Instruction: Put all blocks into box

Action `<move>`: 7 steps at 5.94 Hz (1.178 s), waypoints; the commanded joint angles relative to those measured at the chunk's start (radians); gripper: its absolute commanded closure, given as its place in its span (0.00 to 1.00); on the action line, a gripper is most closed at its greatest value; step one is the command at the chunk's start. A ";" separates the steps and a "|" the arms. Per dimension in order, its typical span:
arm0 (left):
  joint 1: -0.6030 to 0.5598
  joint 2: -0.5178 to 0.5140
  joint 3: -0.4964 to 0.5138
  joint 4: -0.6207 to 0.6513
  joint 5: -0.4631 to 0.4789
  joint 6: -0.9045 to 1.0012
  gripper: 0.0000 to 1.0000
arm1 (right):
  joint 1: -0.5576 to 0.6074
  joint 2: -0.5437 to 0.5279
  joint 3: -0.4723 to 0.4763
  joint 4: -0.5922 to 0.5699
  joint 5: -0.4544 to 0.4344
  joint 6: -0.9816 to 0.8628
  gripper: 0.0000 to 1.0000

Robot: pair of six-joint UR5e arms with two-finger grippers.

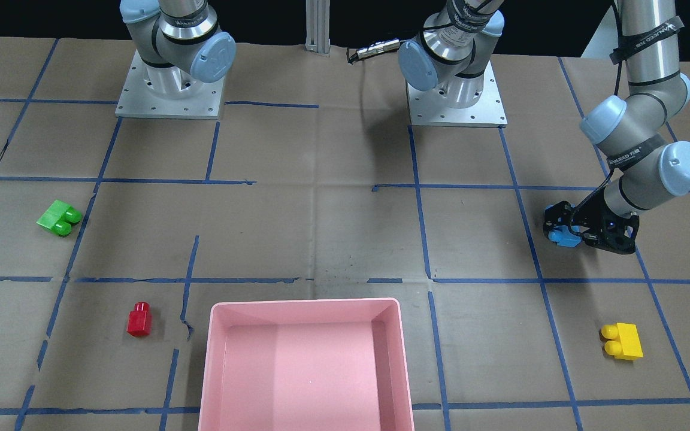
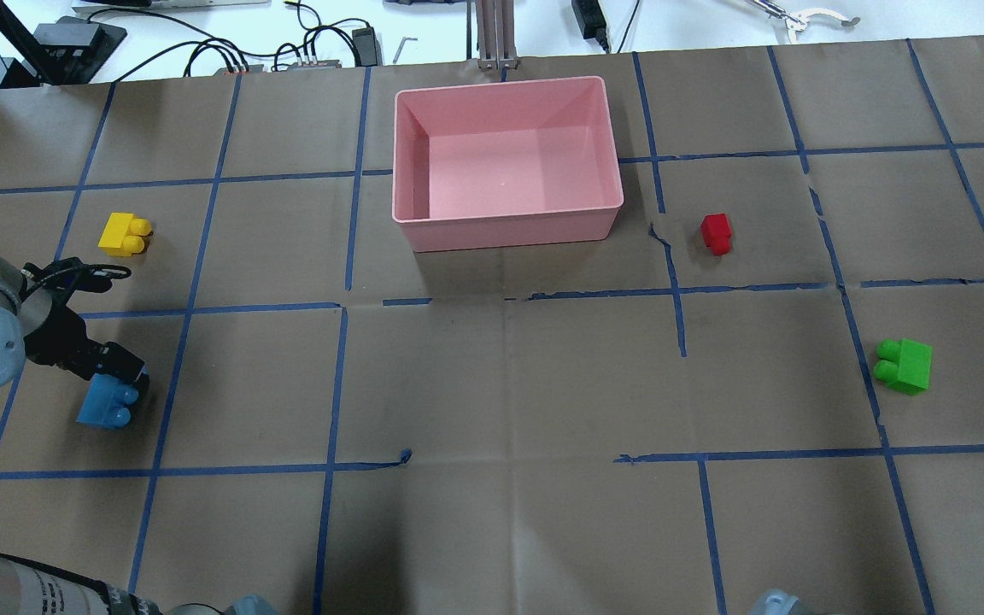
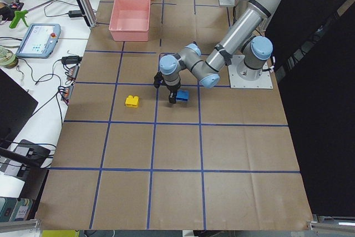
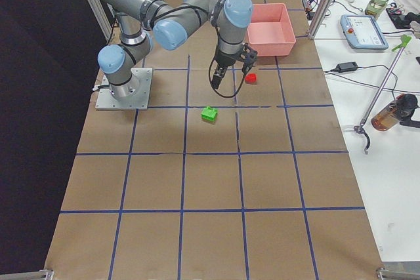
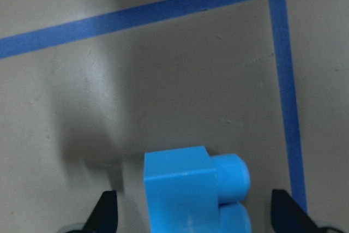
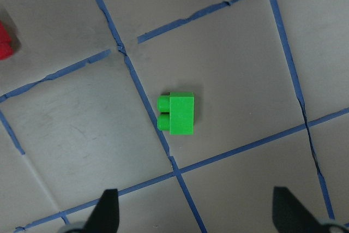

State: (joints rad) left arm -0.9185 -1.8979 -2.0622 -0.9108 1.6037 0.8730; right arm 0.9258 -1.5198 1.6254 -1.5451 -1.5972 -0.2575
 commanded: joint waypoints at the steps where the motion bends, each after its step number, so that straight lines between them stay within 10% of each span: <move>1: 0.000 0.009 -0.009 0.006 0.013 -0.005 0.30 | -0.028 0.000 0.185 -0.224 -0.003 -0.025 0.01; 3: -0.002 0.005 -0.010 0.006 0.012 -0.011 0.91 | -0.028 0.003 0.369 -0.439 0.009 -0.019 0.01; 7: -0.078 0.095 0.093 -0.096 0.002 -0.057 1.00 | -0.025 0.097 0.536 -0.738 0.013 -0.013 0.01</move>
State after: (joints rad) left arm -0.9559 -1.8433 -2.0213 -0.9417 1.6127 0.8344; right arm 0.9000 -1.4680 2.1466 -2.2063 -1.5851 -0.2756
